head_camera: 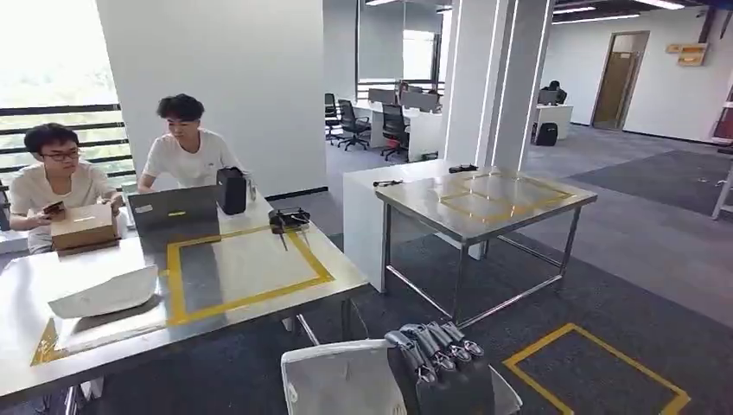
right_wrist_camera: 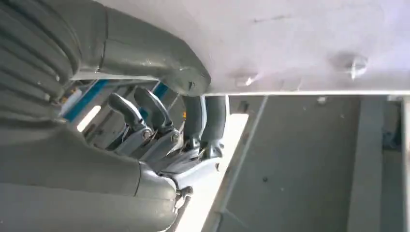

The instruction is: Take the parts from the cabinet and place them on the table.

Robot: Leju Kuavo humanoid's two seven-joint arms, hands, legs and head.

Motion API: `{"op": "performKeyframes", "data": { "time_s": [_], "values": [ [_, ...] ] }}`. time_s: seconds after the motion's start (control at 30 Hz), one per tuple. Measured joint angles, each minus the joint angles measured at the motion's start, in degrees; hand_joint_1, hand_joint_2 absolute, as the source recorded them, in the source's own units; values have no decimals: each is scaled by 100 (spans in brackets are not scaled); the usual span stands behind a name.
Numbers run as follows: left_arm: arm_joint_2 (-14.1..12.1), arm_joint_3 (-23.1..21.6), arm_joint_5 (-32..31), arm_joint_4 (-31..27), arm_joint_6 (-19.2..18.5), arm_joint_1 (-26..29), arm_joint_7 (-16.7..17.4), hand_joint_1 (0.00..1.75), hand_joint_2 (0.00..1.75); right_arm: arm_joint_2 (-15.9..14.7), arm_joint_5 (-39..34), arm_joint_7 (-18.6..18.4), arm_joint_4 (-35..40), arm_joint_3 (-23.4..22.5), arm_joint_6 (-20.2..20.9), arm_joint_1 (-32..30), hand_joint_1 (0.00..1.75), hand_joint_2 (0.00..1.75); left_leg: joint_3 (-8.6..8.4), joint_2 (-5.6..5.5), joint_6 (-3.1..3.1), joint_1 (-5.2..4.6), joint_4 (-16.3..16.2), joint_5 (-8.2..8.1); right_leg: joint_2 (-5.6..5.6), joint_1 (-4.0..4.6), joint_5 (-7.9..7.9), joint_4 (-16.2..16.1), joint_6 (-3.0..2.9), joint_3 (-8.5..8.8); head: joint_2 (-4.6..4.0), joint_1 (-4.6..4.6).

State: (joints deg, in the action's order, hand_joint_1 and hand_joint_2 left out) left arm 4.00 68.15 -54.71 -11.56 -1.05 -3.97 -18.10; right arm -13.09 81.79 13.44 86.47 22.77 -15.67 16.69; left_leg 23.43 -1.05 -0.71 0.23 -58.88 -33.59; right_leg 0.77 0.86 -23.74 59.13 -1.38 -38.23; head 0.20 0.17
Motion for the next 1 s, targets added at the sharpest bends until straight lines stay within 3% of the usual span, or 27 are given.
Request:
{"op": "performKeyframes", "data": {
  "time_s": [0.03,0.1,0.13,0.17,0.2,0.23,0.27,0.3,0.33,0.4,0.43,0.47,0.5,0.57,0.6,0.63,0.67,0.73,0.77,0.8,0.83,0.87,0.9,0.93,0.97,1.0],
  "values": [
    [-11,0,-2,-4,0,-18,-5,0,175,-9,-11,11,17,-9,-17,2,157,175,8,0,-42,-9,-98,34,-4,-24,17,-46,-41,161,0,7],
    [4,0,-9,2,0,-50,-20,0,175,-48,-44,33,39,-13,-26,-26,157,175,475,50,-98,0,-893,305,-17,-47,-85,-110,-92,355,0,-6],
    [-2,0,-15,2,0,-49,-22,0,175,-63,-68,50,37,-13,-31,-50,157,175,783,53,-123,2,-1279,234,-16,-57,-144,-114,-104,415,0,-20],
    [-11,0,-15,0,2,-40,-20,0,175,-77,-77,63,39,-13,-39,-82,157,175,1055,55,-138,2,-1549,-12,-11,-66,-218,-115,-106,483,0,-19],
    [-13,0,-17,0,2,-15,-18,0,175,-85,-92,77,39,-13,-42,-116,157,175,1292,57,-150,2,-1689,-377,3,-77,-304,-115,-104,575,0,-24],
    [-15,0,-17,2,0,2,-18,0,175,-101,-99,77,39,-15,-53,-144,157,175,1449,63,-153,3,-1675,-644,18,-83,-387,-115,-98,674,0,-35],
    [-15,0,-20,2,0,8,-15,0,175,-116,-107,77,39,-17,-59,-168,157,175,1534,67,-145,3,-1541,-727,19,-87,-470,-115,-95,775,0,-30],
    [-15,0,-26,2,0,10,-13,0,175,-136,-109,77,39,-17,-61,-185,157,175,1549,68,-123,2,-1261,-607,19,-89,-560,-115,-88,893,0,-37],
    [-20,0,-33,2,0,15,-13,0,175,-147,-112,77,39,-17,-64,-191,157,175,1527,69,-110,1,-902,-280,18,-89,-645,-115,-73,1004,0,-37],
    [-20,0,-50,2,0,60,-4,0,175,-190,-127,79,42,-17,-66,-209,157,175,1562,87,-60,-7,-121,875,21,-70,-829,-82,-27,1142,0,-50],
    [-20,0,-61,4,0,60,10,0,175,-201,-140,85,54,-20,-64,-245,157,175,1506,96,-40,-18,-154,769,53,-51,-930,-106,23,1193,0,-39],
    [-15,0,-72,4,0,66,35,0,175,-236,-151,94,94,-35,-61,-250,157,175,1405,83,-8,-29,-152,764,47,-50,-1031,-158,61,1276,0,-50],
    [-9,0,-85,4,0,64,50,0,175,-280,-164,94,135,-56,-63,-252,157,175,1405,62,43,-5,-82,803,46,-45,-919,4,94,1352,0,-41],
    [26,-2,-118,7,-16,54,96,0,175,-350,-201,90,168,-107,-61,-269,157,175,1129,61,147,26,-67,825,15,-36,-855,298,142,1325,0,-17],
    [28,-2,-125,9,-42,52,136,0,175,-381,-208,94,184,-114,-79,-277,157,175,1062,75,184,26,-69,775,-6,-42,-830,625,179,1157,-2,-11],
    [31,-2,-149,9,-50,51,212,0,175,-398,-214,94,188,-114,-77,-285,157,175,1017,73,200,26,-68,730,-14,-56,-925,1019,215,876,-2,-9],
    [42,-2,-175,9,-50,54,293,0,175,-420,-234,92,188,-114,-79,-319,157,175,987,71,205,26,-68,678,-21,-72,-1138,1358,247,574,0,7],
    [57,-2,-186,11,-55,80,387,0,175,-461,-247,92,188,-114,-81,-395,157,175,906,68,201,28,-68,563,-36,-100,-1601,1626,276,158,0,13],
    [74,-2,-186,15,-53,94,422,0,175,-479,-254,90,188,-114,-81,-413,157,175,842,65,190,28,-68,507,-42,-117,-1618,1526,289,56,0,16],
    [94,-2,-186,18,-55,102,444,0,175,-499,-258,79,188,-114,-81,-427,157,175,767,63,181,32,-68,445,-48,-129,-1449,1244,293,57,0,16],
    [107,-2,-186,22,-55,102,470,0,175,-525,-260,79,188,-118,-83,-442,157,175,686,62,169,41,-68,382,-54,-136,-1116,816,284,132,0,18],
    [125,-2,-186,24,-55,102,487,0,175,-542,-262,77,188,-118,-83,-463,157,175,609,60,147,51,-68,317,-66,-143,-645,340,276,230,0,22],
    [129,-2,-186,24,-53,114,529,0,175,-566,-267,77,186,-120,-88,-499,157,175,579,50,112,39,-67,256,-112,-139,-192,122,266,272,0,23],
    [127,-2,-186,24,-55,113,544,0,175,-575,-275,72,186,-120,-94,-518,157,175,542,29,67,26,-69,184,-155,-115,-470,142,232,275,-2,28],
    [138,-2,-184,24,-55,111,562,0,175,-582,-278,74,195,-122,-92,-532,157,175,480,62,10,26,-19,106,-151,-96,-489,145,194,328,-2,2],
    [142,-2,-184,26,-57,111,562,0,175,-593,-286,72,232,-142,-112,-539,157,175,344,70,-33,25,-125,168,-103,-130,-448,72,140,372,0,7]
  ]
}}
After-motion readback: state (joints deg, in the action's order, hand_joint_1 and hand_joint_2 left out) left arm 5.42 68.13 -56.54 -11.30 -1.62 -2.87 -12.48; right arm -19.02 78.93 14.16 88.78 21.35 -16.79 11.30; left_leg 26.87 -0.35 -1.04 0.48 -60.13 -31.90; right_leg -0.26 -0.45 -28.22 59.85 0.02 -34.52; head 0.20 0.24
